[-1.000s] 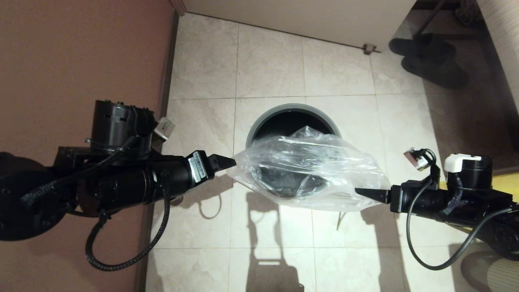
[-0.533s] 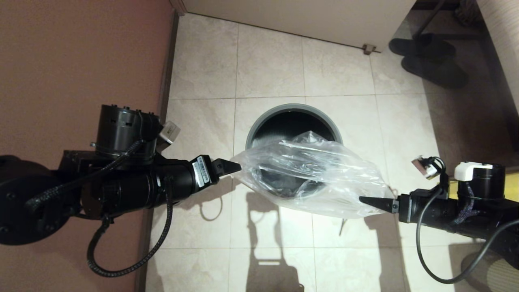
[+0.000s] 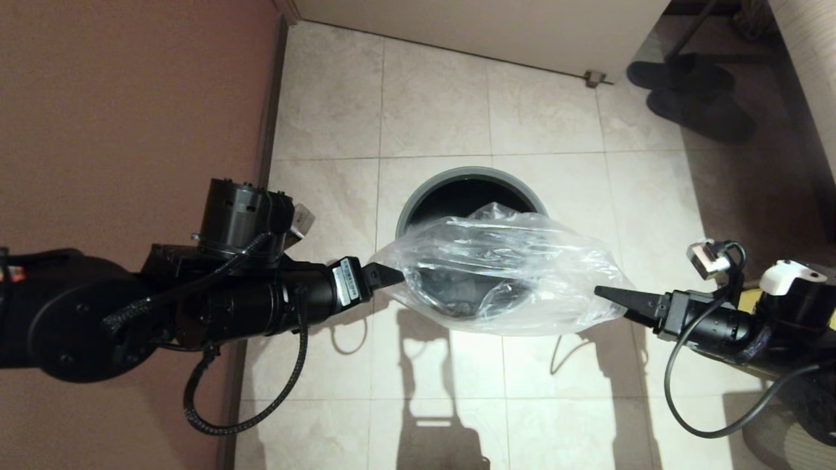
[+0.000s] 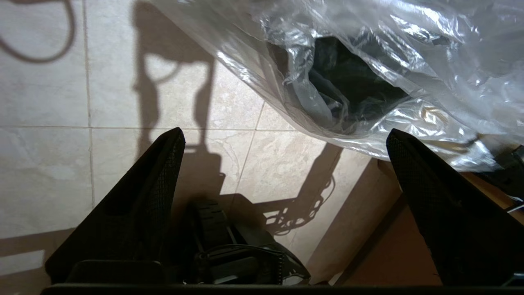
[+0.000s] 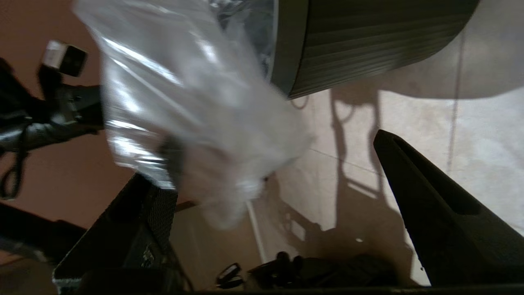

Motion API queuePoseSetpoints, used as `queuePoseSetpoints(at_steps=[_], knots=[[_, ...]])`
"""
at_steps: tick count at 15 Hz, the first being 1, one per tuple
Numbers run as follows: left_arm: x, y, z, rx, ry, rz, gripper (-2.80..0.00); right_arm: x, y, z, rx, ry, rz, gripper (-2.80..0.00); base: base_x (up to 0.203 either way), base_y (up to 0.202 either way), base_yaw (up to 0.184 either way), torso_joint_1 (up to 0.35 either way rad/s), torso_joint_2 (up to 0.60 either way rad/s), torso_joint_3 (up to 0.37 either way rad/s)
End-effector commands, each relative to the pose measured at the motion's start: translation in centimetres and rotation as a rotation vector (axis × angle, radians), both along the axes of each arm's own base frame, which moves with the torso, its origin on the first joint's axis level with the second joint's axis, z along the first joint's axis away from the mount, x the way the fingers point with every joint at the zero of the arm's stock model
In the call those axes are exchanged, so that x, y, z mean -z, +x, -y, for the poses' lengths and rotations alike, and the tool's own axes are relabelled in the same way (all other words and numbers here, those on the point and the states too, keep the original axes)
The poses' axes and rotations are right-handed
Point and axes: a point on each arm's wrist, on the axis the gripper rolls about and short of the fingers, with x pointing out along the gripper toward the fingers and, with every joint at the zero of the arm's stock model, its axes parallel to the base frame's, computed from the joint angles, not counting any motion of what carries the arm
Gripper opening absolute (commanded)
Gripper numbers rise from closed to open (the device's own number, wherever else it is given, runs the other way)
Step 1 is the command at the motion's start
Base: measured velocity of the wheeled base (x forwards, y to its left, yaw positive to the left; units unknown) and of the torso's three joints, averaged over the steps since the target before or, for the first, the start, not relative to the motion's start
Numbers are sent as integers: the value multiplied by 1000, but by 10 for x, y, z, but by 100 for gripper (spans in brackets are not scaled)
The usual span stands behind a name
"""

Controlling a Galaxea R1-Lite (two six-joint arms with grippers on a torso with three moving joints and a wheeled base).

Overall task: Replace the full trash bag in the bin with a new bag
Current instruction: Put the new garbage bag on the trash can

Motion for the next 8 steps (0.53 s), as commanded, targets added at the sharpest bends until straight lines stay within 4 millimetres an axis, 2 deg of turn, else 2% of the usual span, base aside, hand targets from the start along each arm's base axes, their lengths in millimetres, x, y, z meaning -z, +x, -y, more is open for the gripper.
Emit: queuePoseSetpoints(at_steps=[1, 5, 8], knots=[[8, 6, 9, 12, 10, -25, 0, 13, 0, 4, -14, 33, -29, 0, 0, 0, 0, 0, 0, 0], [18, 12, 42, 67, -7, 2, 0, 15, -5, 6, -7, 36, -31, 0, 0, 0, 0, 0, 0, 0], [20, 2, 53, 33, -36, -63, 0, 13, -10, 10, 4, 36, -29, 0, 0, 0, 0, 0, 0, 0]])
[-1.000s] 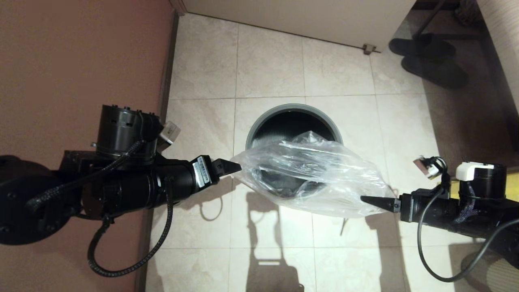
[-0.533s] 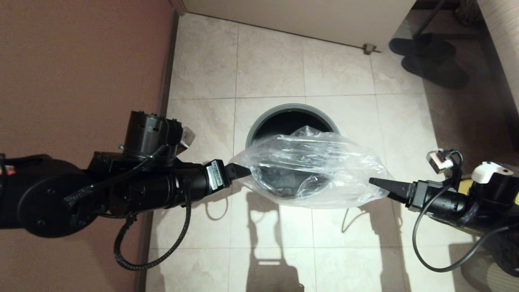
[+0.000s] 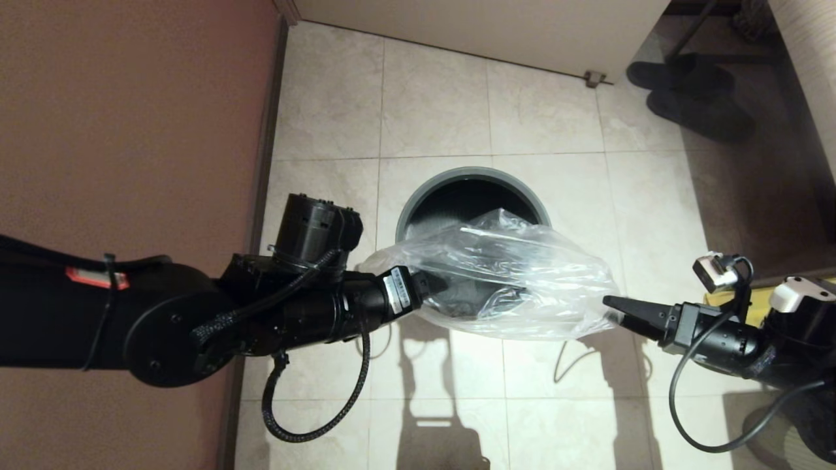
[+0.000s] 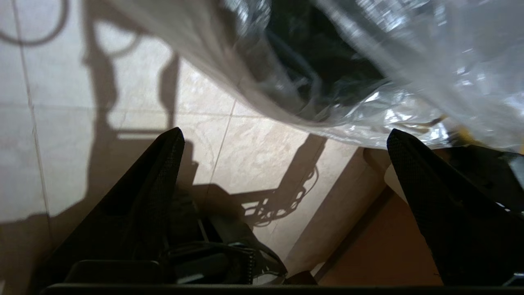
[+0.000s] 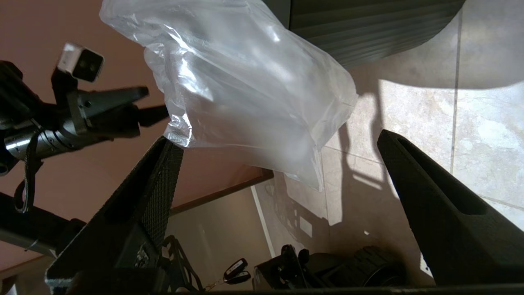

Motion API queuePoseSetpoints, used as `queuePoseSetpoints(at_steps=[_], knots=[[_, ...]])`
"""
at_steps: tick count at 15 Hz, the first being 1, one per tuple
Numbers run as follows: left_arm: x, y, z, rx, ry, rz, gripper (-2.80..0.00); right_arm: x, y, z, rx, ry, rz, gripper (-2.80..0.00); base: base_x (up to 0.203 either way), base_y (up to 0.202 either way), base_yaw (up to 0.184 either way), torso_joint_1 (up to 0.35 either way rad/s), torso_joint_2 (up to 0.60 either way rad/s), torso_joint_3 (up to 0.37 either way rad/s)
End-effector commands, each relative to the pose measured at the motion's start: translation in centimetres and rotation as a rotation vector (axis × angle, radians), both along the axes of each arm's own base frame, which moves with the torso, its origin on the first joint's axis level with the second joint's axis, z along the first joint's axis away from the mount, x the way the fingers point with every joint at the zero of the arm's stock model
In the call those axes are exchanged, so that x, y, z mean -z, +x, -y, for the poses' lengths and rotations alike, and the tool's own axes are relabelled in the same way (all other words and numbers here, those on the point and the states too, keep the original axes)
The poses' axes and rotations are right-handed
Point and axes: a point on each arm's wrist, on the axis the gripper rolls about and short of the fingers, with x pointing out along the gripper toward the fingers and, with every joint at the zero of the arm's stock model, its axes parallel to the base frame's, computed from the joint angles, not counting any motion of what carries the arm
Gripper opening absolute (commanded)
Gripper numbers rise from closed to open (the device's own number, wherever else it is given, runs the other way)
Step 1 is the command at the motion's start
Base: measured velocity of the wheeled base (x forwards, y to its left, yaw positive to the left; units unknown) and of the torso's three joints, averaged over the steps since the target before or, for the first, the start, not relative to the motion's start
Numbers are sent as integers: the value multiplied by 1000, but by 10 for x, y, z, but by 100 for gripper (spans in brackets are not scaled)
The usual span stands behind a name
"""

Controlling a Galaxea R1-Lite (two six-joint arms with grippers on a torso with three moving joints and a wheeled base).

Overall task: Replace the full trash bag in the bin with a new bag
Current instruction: Put the new garbage bag on the trash can

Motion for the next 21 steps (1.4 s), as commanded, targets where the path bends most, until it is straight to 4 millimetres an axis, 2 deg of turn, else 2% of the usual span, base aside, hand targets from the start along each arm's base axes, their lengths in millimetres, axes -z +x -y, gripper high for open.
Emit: queuePoseSetpoints(at_steps=[1, 4, 5, 9, 11, 13, 16, 18, 21], knots=[[9, -2, 10, -18, 15, -48, 0, 0, -3, 4, 10, 3, -3, 0, 0, 0, 0, 0, 0, 0], [15, -10, 14, -34, 30, -80, 0, -3, -15, 15, 53, 4, -12, 0, 0, 0, 0, 0, 0, 0], [13, -13, 12, -30, 27, -75, -280, -5, -20, 17, 60, 4, -13, -280, 0, 0, 0, 0, 0, 0], [12, -20, 10, -21, 28, -77, -280, -4, -35, 26, 101, 6, -38, -280, 0, 0, 0, 0, 0, 0], [19, -23, 13, -12, 46, -94, -280, 0, -41, 34, 136, 8, -66, -280, 0, 0, 0, 0, 0, 0], [30, -16, 18, -32, 82, -112, -280, -3, -44, 37, 167, 8, -67, -280, 0, 0, 0, 0, 0, 0], [40, -4, 27, -56, 106, -120, -280, -25, -63, 39, 235, -6, -40, -280, 0, 0, 0, 0, 0, 0], [46, 10, 37, -113, 131, -104, -280, -25, -60, 43, 262, -34, -77, -280, 0, 0, 0, 0, 0, 0], [37, 24, 47, -208, 149, -155, -280, -25, -59, 47, 276, -43, -85, -280, 0, 0, 0, 0, 0, 0]])
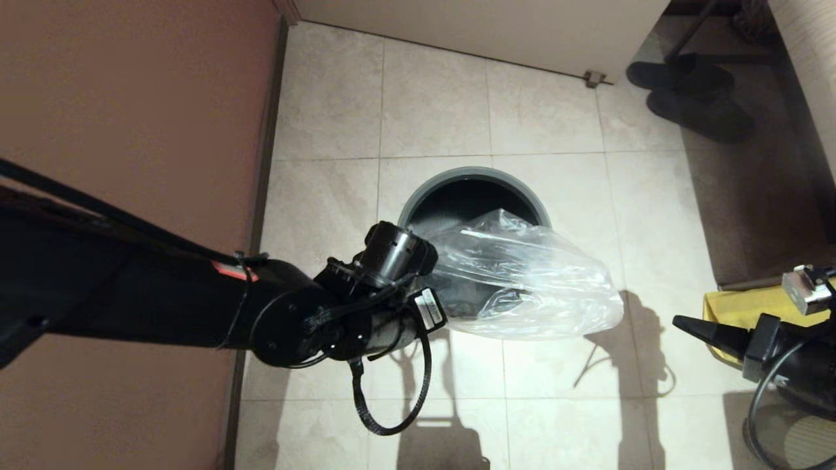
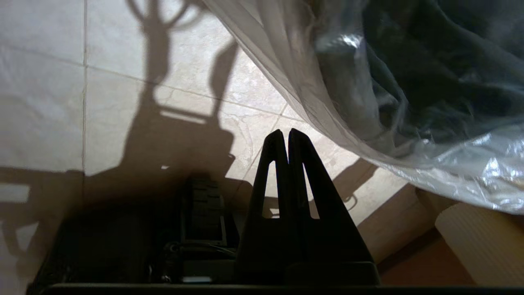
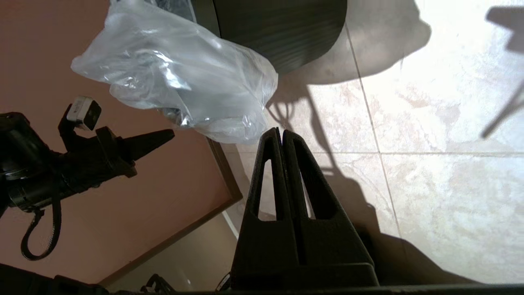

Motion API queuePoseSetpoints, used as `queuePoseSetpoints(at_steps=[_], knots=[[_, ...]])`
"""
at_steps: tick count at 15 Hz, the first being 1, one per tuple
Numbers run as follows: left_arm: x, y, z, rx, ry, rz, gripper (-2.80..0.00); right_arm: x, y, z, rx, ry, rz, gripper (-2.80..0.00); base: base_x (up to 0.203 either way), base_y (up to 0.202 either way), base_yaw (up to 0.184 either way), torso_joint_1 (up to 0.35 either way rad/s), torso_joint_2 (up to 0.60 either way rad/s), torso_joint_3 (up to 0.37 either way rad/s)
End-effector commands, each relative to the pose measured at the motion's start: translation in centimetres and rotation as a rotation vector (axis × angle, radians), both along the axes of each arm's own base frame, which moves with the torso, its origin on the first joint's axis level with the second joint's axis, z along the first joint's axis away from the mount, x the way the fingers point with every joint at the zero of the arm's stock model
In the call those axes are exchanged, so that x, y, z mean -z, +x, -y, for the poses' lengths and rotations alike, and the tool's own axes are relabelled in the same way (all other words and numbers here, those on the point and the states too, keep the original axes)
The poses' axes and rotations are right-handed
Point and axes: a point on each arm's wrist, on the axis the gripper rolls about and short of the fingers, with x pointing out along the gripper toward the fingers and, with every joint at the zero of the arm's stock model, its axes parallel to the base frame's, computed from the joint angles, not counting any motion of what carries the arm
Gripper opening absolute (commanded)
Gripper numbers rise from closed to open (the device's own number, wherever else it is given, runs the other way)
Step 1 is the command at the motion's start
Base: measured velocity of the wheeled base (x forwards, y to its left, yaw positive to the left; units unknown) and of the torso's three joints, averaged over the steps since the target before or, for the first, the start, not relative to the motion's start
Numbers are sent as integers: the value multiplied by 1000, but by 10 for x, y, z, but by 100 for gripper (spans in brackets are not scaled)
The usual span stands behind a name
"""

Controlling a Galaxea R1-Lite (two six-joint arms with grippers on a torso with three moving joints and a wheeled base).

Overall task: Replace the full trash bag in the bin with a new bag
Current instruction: Put the new garbage bag on the trash can

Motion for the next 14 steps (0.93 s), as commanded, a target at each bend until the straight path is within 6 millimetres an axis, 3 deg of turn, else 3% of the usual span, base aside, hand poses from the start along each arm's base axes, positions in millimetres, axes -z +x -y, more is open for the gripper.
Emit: queuePoseSetpoints(at_steps=[1, 2, 6, 14], knots=[[4, 7, 6, -38, 22, -63, -280, -4, -1, 1, -1, -1, 17, -280, 0, 0, 0, 0, 0, 0], [-1, 4, 7, -58, 13, -81, 0, -3, -2, 1, 1, 1, 13, -280, 0, 0, 0, 0, 0, 0], [-34, -24, 9, -11, -40, -27, 0, -2, -3, 4, 17, 3, 7, -280, 0, 0, 0, 0, 0, 0], [-2, 21, 33, -57, 1, -49, 0, 2, 0, 6, 18, 6, -3, -280, 0, 0, 0, 0, 0, 0]])
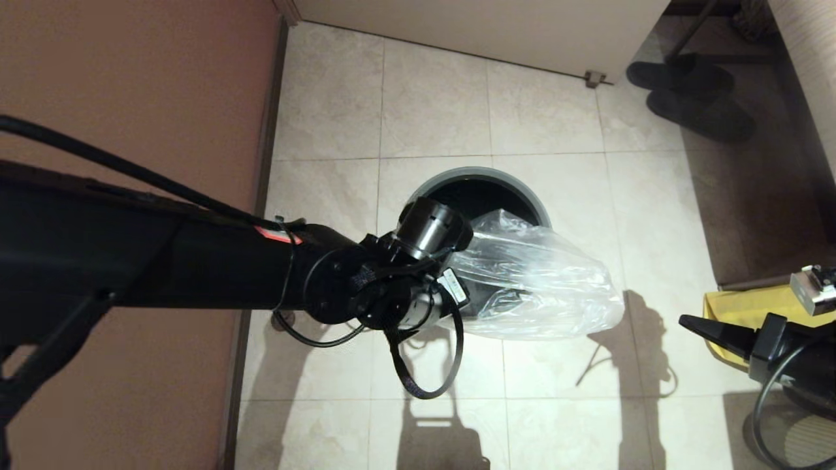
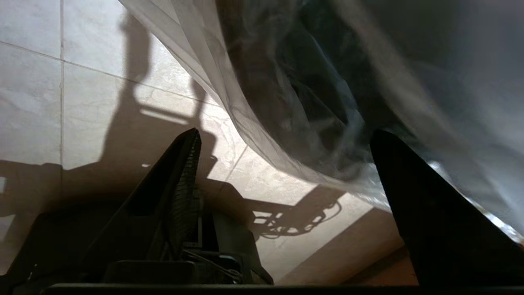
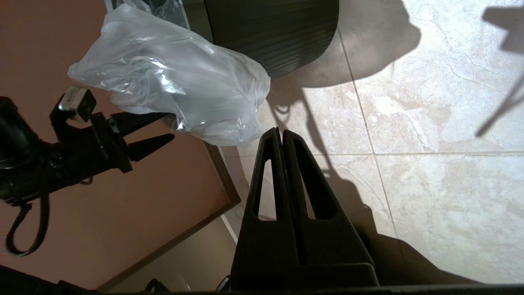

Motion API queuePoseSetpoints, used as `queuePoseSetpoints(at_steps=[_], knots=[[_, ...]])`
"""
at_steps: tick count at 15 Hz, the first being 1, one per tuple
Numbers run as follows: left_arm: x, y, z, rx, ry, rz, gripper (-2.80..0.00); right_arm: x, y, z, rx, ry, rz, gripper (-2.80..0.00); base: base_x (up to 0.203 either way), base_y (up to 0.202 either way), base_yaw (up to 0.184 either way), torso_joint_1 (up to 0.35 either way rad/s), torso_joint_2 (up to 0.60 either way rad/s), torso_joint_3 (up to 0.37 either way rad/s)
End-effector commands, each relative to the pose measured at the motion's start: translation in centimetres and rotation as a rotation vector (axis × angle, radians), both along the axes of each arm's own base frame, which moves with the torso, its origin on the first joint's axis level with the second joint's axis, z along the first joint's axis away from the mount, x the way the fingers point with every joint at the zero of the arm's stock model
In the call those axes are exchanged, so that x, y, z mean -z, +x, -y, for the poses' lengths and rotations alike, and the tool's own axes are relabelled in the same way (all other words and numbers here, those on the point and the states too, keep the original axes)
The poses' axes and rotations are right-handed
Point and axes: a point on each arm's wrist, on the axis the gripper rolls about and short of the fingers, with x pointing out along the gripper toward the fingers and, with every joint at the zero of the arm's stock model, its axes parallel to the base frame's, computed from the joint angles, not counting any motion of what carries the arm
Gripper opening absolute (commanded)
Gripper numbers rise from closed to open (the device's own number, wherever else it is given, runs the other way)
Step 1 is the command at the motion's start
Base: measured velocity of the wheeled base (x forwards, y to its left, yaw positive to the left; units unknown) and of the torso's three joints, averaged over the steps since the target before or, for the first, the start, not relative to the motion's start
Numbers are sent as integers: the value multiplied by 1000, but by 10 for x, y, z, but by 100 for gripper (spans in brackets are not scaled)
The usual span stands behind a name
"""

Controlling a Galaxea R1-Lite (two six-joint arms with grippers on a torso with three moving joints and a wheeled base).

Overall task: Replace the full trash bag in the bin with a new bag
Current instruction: Put the new garbage bag on the trash can

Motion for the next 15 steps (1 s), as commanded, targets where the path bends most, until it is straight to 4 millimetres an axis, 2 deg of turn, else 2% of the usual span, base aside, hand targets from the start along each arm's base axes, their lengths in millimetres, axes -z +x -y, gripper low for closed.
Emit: queuePoseSetpoints(at_steps=[1, 3, 6, 7, 15], knots=[[19, 10, 4, -15, 29, -32, 0, 1, 2, 0, -4, 4, -1, -280, 0, 0, 0, 0, 0, 0], [29, 18, 6, -24, 44, -43, 0, 0, 2, 0, -6, 3, 4, -280, 0, 0, 0, 0, 0, 0], [23, 27, 7, -34, 24, -22, 0, -1, 2, 0, -5, 2, 6, -280, 0, 0, 0, 0, 0, 0], [25, 27, 8, -34, 28, -24, -280, -1, 1, 1, -4, 2, 8, -280, 0, 0, 0, 0, 0, 0], [23, 27, 7, -32, 43, -12, -280, -2, -1, 0, -7, 2, 13, -280, 0, 0, 0, 0, 0, 0]])
